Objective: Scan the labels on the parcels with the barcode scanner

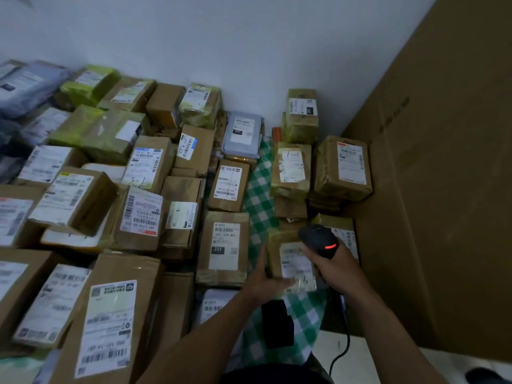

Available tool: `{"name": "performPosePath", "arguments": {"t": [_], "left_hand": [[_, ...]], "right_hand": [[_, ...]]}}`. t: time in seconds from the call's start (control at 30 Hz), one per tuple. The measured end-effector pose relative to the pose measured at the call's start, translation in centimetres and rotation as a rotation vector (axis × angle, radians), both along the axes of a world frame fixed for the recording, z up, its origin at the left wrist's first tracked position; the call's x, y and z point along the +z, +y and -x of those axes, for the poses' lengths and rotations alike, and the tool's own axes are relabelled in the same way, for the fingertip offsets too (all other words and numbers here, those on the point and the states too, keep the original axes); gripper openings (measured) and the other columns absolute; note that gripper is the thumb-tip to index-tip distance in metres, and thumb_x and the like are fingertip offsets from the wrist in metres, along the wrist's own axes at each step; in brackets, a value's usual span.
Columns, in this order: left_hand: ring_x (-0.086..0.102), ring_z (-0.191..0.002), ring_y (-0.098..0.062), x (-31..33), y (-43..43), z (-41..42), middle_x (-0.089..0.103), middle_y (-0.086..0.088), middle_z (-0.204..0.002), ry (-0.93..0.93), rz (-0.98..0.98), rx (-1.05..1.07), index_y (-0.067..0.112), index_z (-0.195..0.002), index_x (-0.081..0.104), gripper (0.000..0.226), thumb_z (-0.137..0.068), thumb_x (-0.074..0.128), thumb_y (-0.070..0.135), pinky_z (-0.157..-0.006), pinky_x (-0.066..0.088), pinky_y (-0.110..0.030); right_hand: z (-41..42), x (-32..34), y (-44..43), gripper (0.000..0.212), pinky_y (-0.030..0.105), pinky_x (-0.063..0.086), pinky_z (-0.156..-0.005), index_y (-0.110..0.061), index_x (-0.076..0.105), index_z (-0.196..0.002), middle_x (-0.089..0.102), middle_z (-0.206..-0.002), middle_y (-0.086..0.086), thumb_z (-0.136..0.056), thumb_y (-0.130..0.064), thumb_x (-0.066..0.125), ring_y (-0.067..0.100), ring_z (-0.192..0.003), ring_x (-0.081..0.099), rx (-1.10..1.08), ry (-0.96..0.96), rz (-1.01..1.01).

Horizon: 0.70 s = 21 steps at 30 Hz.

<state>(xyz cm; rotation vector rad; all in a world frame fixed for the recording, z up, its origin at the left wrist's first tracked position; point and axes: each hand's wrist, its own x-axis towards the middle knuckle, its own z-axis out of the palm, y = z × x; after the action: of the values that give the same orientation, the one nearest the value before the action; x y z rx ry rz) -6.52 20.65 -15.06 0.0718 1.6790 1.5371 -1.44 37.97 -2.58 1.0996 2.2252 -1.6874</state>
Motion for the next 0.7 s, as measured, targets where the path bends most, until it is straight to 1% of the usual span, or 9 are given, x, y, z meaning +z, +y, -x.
{"name": "performPosePath", "arguments": {"t": [0.07,0.1,0.13,0.2,0.27,0.33,0.43,0.5,0.7], "left_hand": [[0.069,-0.117,-0.014,1.8,-0.3,0.4,0.065,0.004,-0.137,0.003,-0.028,0.123,0.048,-0.159,0.014,0.127,-0.066,0.097,0.025,-0.096,0.059,-0.046],[0.07,-0.115,-0.014,2.4,-0.6,0.5,0.065,0.004,-0.138,0.028,-0.044,0.163,0.049,-0.159,0.013,0.123,-0.07,0.095,0.023,-0.093,0.06,-0.046],[0.071,-0.113,-0.012,2.9,-1.0,0.7,0.065,0.005,-0.137,0.051,-0.061,0.188,0.049,-0.159,0.014,0.118,-0.075,0.092,0.021,-0.09,0.062,-0.042],[0.07,-0.111,-0.009,4.2,-1.7,1.0,0.065,0.009,-0.135,0.069,-0.074,0.208,0.05,-0.158,0.015,0.11,-0.08,0.089,0.028,-0.088,0.062,-0.035],[0.065,-0.119,-0.01,5.3,-2.4,1.4,0.06,0.012,-0.142,0.096,-0.052,0.228,0.06,-0.155,0.009,0.118,-0.071,0.091,0.052,-0.097,0.059,-0.039],[0.06,-0.127,-0.011,6.0,-2.8,1.9,0.055,0.012,-0.147,0.142,-0.022,0.236,0.072,-0.148,0.008,0.116,-0.065,0.089,0.062,-0.103,0.056,-0.044],[0.061,-0.124,-0.014,7.3,-3.2,2.4,0.056,0.005,-0.143,0.145,-0.086,0.271,0.083,-0.131,0.017,0.097,-0.081,0.087,0.037,-0.098,0.058,-0.042],[0.06,-0.122,-0.011,7.9,-3.5,3.2,0.056,0.006,-0.139,0.185,-0.094,0.281,0.08,-0.134,0.015,0.1,-0.087,0.083,0.024,-0.098,0.058,-0.042],[0.06,-0.123,-0.01,9.3,-3.4,7.3,0.058,0.005,-0.142,0.341,-0.034,0.296,0.065,-0.152,0.001,0.115,-0.086,0.084,0.023,-0.1,0.056,-0.043]], "right_hand": [[0.3,0.5,0.0,0.063,0.04,0.058,-0.086,-0.028,0.053,-0.139,0.069,-0.122,0.001,-0.085,-0.041,0.084,0.023,-0.106,0.067,-0.033,0.045,-0.009],[0.5,0.9,-0.1,0.061,0.042,0.055,-0.093,-0.029,0.054,-0.138,0.068,-0.123,-0.004,-0.085,-0.04,0.083,0.021,-0.11,0.066,-0.042,0.069,-0.016],[0.6,1.3,-0.3,0.058,0.039,0.054,-0.093,-0.03,0.055,-0.135,0.067,-0.121,-0.008,-0.086,-0.039,0.083,0.016,-0.108,0.065,-0.046,0.093,-0.021],[1.0,2.0,-1.1,0.05,0.028,0.051,-0.081,-0.034,0.056,-0.129,0.066,-0.112,-0.016,-0.087,-0.037,0.083,0.004,-0.099,0.063,-0.037,0.133,-0.028],[1.5,2.4,-2.0,0.047,0.023,0.048,-0.074,-0.033,0.058,-0.126,0.067,-0.11,-0.018,-0.086,-0.038,0.083,0.001,-0.098,0.063,-0.02,0.159,-0.033],[2.0,2.6,-2.8,0.052,0.025,0.05,-0.08,-0.032,0.06,-0.129,0.069,-0.114,-0.017,-0.084,-0.04,0.085,0.005,-0.105,0.065,-0.005,0.177,-0.049],[2.8,2.8,-3.3,0.054,0.024,0.052,-0.085,-0.034,0.063,-0.129,0.072,-0.114,-0.019,-0.081,-0.041,0.087,0.0,-0.106,0.067,0.052,0.203,-0.064],[3.4,3.4,-3.4,0.057,0.031,0.056,-0.09,-0.036,0.062,-0.13,0.072,-0.116,-0.019,-0.08,-0.043,0.087,0.002,-0.106,0.068,0.067,0.214,-0.052],[5.0,5.9,-2.6,0.062,0.037,0.058,-0.089,-0.032,0.056,-0.137,0.071,-0.12,-0.012,-0.083,-0.042,0.084,0.018,-0.104,0.071,0.041,0.292,-0.078]]}}
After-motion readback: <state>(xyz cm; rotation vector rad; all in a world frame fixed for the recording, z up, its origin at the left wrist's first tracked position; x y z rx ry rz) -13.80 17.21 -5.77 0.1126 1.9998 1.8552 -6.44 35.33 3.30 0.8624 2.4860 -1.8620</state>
